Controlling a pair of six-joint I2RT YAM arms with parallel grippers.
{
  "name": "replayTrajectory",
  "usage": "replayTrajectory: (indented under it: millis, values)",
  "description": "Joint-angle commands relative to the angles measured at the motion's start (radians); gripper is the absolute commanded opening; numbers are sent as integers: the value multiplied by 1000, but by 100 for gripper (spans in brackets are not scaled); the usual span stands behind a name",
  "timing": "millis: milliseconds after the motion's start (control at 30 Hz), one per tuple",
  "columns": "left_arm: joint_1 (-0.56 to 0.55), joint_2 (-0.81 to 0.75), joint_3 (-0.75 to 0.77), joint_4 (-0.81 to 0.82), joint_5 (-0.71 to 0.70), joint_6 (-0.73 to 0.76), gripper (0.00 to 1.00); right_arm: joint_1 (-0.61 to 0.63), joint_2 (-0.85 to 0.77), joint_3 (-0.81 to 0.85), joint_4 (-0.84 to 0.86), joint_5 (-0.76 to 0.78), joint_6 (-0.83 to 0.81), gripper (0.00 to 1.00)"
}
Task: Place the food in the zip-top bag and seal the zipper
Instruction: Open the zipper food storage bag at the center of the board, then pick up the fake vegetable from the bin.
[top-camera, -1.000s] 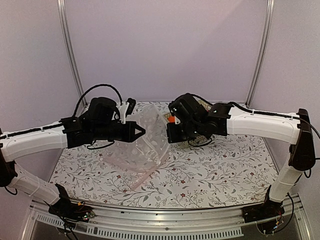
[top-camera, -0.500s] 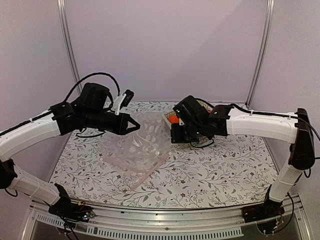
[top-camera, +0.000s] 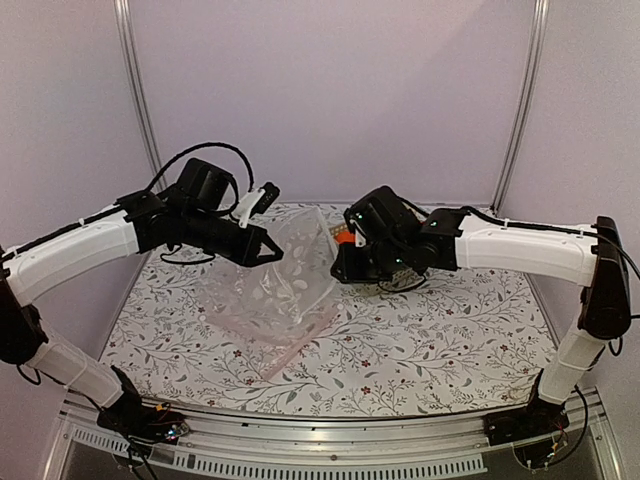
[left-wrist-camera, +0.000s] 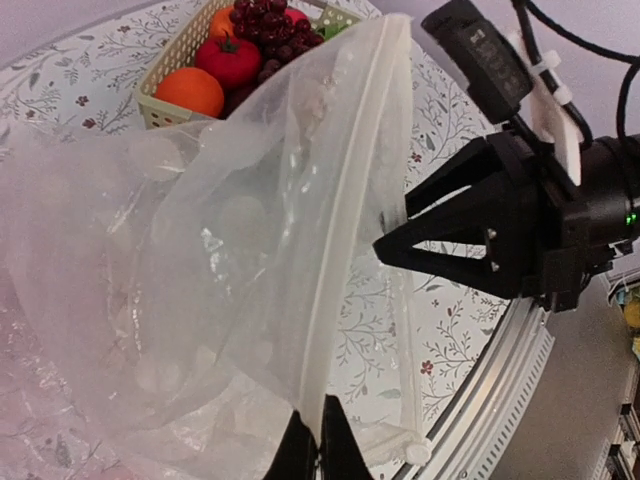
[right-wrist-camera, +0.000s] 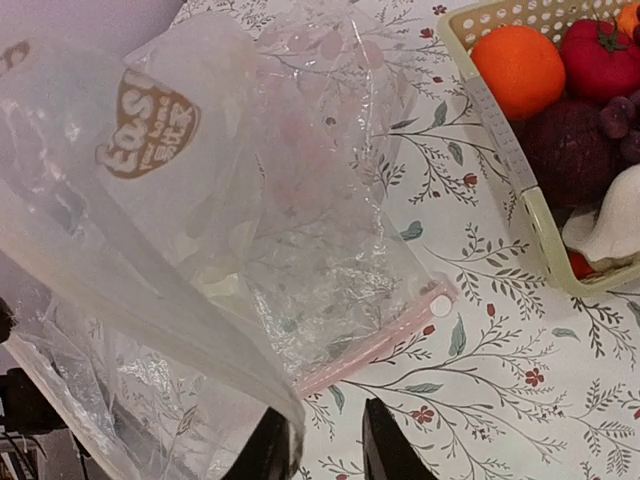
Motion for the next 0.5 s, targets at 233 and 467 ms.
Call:
replayTrajectory:
  millis: [233, 467]
  values:
    - [83, 70, 6, 46, 50, 88, 0, -7, -240, -56, -40, 58, -132, 63]
    - [143, 73, -74, 152, 173, 61, 0, -114, -256, -49, -164, 127, -172, 71]
